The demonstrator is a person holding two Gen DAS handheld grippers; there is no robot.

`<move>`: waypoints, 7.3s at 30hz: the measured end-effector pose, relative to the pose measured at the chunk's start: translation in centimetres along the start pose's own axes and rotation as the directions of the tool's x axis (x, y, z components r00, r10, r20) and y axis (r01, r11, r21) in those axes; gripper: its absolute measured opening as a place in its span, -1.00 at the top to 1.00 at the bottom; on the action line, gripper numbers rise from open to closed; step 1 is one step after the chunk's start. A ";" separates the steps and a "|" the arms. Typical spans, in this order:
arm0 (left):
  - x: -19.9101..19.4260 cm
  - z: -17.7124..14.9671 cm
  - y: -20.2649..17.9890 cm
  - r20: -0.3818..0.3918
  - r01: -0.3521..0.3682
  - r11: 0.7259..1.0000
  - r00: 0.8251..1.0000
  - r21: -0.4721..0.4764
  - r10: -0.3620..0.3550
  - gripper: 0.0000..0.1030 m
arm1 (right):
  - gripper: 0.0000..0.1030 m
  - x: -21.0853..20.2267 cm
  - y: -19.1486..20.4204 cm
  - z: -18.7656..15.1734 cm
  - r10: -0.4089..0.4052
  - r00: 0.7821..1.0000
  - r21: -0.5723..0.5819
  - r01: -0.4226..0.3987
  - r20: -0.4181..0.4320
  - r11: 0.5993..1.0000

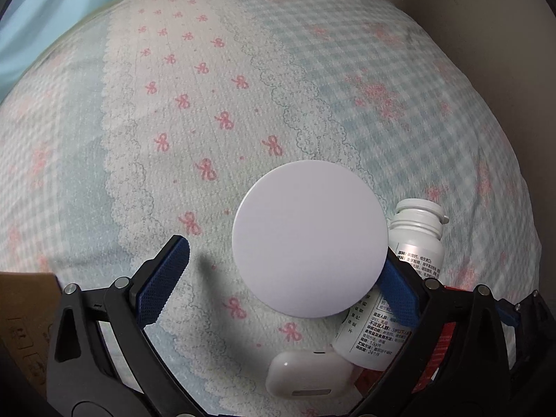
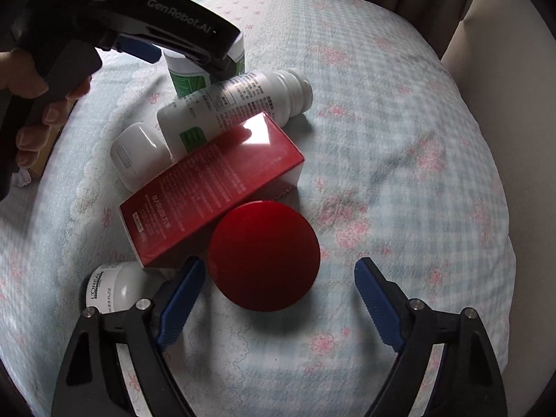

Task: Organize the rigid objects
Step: 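Grasp the green-labelled white jar with left gripper while right gripper grasps the red round jar, then carry the green-labelled jar with left gripper while right gripper carries the red jar to the box, then release the green-labelled jar in the box while right gripper drops the red jar inside the tape roll, then lift both grippers away from the box, then close left gripper on the white pill bottle while right gripper grasps the black-and-white jar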

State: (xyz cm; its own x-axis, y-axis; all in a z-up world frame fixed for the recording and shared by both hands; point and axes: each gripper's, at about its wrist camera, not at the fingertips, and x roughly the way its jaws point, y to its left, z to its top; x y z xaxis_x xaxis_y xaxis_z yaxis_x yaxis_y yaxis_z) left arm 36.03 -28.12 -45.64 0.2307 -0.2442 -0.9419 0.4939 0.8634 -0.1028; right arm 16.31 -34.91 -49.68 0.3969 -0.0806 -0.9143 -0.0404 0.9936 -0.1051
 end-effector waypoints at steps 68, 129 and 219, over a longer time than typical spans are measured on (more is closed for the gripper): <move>-43.6 -13.5 13.9 0.384 -0.030 0.930 0.905 -0.367 0.181 -0.32 | 0.04 -29.9 9.5 11.2 0.239 0.924 -0.157 -0.199 0.298 0.967; -25.7 -25.4 36.8 0.018 -0.121 0.938 0.991 -0.324 0.134 -1.00 | -1.00 -8.3 32.3 15.7 0.285 0.958 0.073 -0.285 0.012 0.956; 4.3 3.2 -9.3 -0.464 0.106 0.917 0.881 0.384 0.092 -0.45 | -0.38 0.5 -0.6 -4.3 0.431 0.902 0.862 -0.231 0.016 0.452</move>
State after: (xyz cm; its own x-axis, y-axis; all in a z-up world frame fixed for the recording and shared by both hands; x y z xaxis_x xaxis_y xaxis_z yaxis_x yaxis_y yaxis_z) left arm 35.12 -38.61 -47.72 -0.1400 0.0688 -0.9877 0.7994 0.5965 -0.0718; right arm 12.64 -35.92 -51.77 0.3554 0.3563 -0.8642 0.6803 0.5354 0.5005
